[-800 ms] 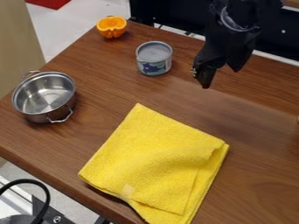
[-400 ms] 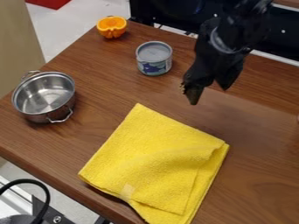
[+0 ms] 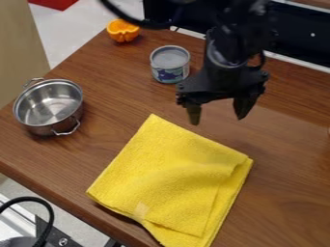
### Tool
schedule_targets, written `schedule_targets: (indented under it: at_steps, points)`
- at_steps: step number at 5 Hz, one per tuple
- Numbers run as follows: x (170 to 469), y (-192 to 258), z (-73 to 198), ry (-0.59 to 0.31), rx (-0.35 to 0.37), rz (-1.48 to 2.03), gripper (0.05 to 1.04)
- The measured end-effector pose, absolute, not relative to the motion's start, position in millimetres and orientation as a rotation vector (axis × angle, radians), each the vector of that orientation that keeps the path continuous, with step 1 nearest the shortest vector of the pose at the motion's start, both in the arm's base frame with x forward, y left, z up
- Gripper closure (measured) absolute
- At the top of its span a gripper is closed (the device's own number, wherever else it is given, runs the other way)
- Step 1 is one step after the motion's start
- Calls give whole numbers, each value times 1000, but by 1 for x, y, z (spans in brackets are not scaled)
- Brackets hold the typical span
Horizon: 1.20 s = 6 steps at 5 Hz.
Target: Move the yellow clothing to the upper side of the table
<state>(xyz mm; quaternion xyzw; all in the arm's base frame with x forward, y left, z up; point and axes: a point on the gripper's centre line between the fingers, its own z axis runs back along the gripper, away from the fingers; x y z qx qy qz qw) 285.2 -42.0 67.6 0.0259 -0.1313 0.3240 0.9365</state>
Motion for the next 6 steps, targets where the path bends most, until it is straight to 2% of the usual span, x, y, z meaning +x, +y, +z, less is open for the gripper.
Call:
schedule_targets:
  at_steps: [1, 3, 4, 5, 6]
  points:
    - [266, -33, 63, -104, 3, 431, 85]
    - [237, -18, 53, 40, -112, 132, 85]
    - [232, -11, 51, -50, -189, 137, 113]
    - [238, -6, 53, -94, -165, 164, 371]
    - [238, -8, 48, -113, -101, 245, 666]
